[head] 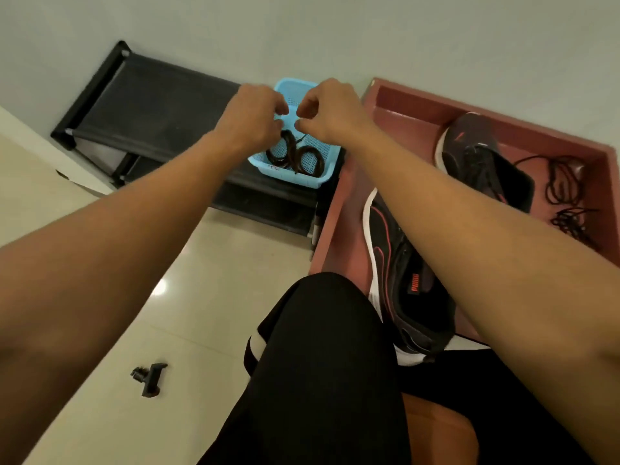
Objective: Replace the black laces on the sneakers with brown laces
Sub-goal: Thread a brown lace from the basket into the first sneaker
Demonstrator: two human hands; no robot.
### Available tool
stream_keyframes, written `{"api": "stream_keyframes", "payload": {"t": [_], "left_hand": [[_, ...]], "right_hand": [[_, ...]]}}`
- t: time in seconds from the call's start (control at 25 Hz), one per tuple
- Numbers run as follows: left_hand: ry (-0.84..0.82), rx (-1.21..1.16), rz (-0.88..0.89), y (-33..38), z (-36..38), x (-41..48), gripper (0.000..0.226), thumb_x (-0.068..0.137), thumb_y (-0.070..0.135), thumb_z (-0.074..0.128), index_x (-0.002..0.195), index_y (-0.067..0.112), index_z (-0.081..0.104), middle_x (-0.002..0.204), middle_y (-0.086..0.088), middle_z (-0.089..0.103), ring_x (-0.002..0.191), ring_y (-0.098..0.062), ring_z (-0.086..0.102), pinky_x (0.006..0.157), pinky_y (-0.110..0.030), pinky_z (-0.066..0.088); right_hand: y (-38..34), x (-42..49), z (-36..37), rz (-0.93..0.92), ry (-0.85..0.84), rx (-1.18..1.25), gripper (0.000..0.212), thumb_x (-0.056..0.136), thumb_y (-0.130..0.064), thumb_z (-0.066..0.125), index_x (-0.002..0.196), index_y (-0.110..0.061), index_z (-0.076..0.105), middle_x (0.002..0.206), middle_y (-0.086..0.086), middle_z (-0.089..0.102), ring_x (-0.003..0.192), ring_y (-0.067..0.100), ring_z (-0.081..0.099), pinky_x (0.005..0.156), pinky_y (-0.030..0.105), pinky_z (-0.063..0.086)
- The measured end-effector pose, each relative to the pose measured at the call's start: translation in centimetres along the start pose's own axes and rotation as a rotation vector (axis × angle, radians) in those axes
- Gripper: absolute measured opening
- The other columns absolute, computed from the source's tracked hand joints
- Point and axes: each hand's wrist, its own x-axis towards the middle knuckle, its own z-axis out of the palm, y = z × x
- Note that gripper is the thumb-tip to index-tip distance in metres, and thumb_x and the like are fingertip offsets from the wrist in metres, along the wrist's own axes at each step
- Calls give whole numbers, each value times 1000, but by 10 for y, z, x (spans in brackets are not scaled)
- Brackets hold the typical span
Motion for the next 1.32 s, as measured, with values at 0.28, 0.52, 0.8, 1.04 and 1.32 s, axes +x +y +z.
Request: {"api": "stream_keyframes", "payload": {"t": [0.28,0.52,0.8,1.04,1.32], "left_hand": [[-68,496,122,-22,28,42,54,83,45,80,114,2,70,117,-19,56,120,-40,47,99,-56,42],[55,564,114,-25,53,47,44,89,38,73,112,1,70,127,-20,54,128,-42,44,104,-57,39],[121,598,154,-26,44,44,50,87,36,76,111,-7,68,127,-21,50,129,-43,42,101,-56,40],[240,460,139,-8,-31,30,42,89,37,68,104,-2,75,115,-21,61,120,-43,49,91,-54,46],[275,-120,117,69,-121,-31,30,85,44,61,100,19,68,88,4,76,74,-16,70,84,-40,58]], "right_hand": [[-1,55,44,34,-149,-266,30,86,-31,79,78,-17,54,84,-3,56,90,20,57,77,35,48],[1,63,64,55,-143,-341,19,90,-22,70,99,-20,53,101,0,58,100,24,57,95,47,48],[1,63,64,75,-70,-216,15,85,-28,71,86,-19,60,95,-2,63,96,21,61,95,45,52],[-12,51,5,-22,61,68,4,83,-19,74,82,-19,78,67,-16,59,66,2,57,60,11,43],[-37,-41,-104,-131,266,221,17,83,-27,78,99,-24,84,68,-16,67,61,-9,59,61,9,41]]}}
